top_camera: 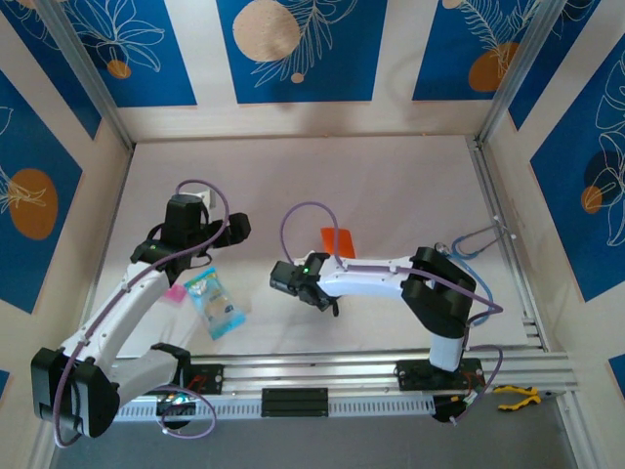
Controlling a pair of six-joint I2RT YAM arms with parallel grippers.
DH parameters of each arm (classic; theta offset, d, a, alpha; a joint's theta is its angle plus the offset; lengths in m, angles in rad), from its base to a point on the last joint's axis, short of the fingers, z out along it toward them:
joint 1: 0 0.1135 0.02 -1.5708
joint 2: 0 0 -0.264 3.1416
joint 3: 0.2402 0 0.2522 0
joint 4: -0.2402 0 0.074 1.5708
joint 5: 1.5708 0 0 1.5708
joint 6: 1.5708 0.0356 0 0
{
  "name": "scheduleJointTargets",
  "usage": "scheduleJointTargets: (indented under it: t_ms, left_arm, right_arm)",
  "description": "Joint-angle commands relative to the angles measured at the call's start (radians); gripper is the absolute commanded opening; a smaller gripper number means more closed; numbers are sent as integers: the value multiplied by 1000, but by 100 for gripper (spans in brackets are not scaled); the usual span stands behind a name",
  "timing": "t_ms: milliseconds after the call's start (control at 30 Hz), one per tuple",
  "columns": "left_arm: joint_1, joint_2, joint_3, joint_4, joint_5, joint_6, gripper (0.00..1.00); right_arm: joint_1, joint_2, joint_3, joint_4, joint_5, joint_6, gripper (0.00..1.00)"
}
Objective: Fold a paper plane with a square sheet of paper (pick it up from the middle)
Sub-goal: Turn over the paper at the center of the table, then rotate the paper at the center of the table.
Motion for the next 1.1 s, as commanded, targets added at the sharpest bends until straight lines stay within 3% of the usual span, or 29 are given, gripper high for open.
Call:
scheduleJointTargets:
  t_ms: [0,133,300,400,500,633,700,1067]
  left_arm:
    - [14,-11,6,-10,-9,-6,100]
    - [14,-9,10,-8,8,-8,100]
    - [14,-6,10,-2,36,-9,100]
    - [15,-2,5,11,65,-9,100]
    - [16,1,0,28,117,-6,99]
    - [15,20,-2,54,191,-22,92]
    - [15,34,-3,66,228,-34,86]
    - [15,128,-6,111,404,-100,69]
  right_arm:
    - [-11,-11,25,69,-135,-3,10]
    - [-26,-46,2,139,-226,1,17]
    - [-42,-117,-37,242,-312,-12,36]
    - [-78,-179,-84,324,-376,12,41]
    - [-156,-234,-146,385,-433,116,37]
    - [-293,-288,-269,566,-677,221,22]
    - [-338,-308,-329,656,-739,271,19]
    - [-443,-245,-411,759,-827,391,7]
